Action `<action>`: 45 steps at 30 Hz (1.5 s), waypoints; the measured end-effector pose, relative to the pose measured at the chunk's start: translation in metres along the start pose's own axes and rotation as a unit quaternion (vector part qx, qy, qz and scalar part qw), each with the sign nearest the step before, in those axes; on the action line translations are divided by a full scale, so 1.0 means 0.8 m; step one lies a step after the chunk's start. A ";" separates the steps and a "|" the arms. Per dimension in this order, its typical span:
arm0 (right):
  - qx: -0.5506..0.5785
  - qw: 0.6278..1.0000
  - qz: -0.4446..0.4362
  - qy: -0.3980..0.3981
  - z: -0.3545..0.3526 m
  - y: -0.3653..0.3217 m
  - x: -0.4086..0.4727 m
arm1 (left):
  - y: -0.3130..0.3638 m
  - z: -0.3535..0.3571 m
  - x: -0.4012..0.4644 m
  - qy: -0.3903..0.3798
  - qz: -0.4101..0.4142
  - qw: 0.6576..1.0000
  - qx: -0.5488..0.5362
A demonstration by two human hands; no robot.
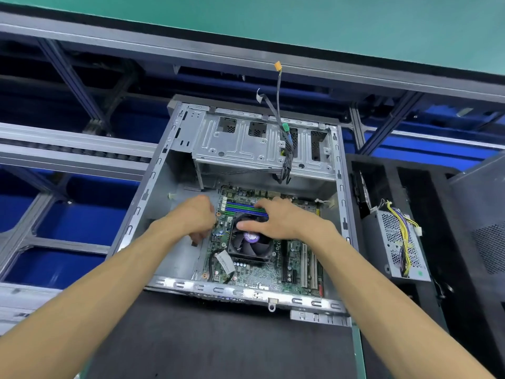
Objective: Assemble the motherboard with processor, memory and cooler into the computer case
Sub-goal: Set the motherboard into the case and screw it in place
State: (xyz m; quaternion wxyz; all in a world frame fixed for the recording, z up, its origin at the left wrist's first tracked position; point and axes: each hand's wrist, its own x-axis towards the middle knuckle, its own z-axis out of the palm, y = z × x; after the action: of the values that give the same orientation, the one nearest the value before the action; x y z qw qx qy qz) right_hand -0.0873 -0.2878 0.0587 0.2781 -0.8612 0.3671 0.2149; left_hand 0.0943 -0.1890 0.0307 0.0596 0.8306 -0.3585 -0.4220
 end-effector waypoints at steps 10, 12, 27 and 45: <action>-0.066 0.996 -0.017 -0.061 -0.006 -0.009 0.002 | 0.003 0.002 0.011 -0.017 0.053 0.998 0.031; -0.066 0.995 -0.015 -0.069 -0.005 -0.011 0.002 | 0.004 0.000 0.012 -0.018 0.049 0.998 0.040; -0.097 0.994 -0.012 -0.052 -0.006 -0.013 0.002 | 0.009 -0.004 0.012 0.023 0.003 0.999 -0.038; -0.066 0.998 0.000 -0.014 0.009 -0.013 0.008 | 0.008 -0.008 0.010 0.088 0.150 0.984 0.036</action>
State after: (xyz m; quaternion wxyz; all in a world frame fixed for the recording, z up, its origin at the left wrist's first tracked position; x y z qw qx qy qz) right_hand -0.0766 -0.2806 0.0525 0.2256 -0.8747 0.3482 0.2505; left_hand 0.0983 -0.2001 0.0321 0.1236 0.8027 -0.4877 -0.3202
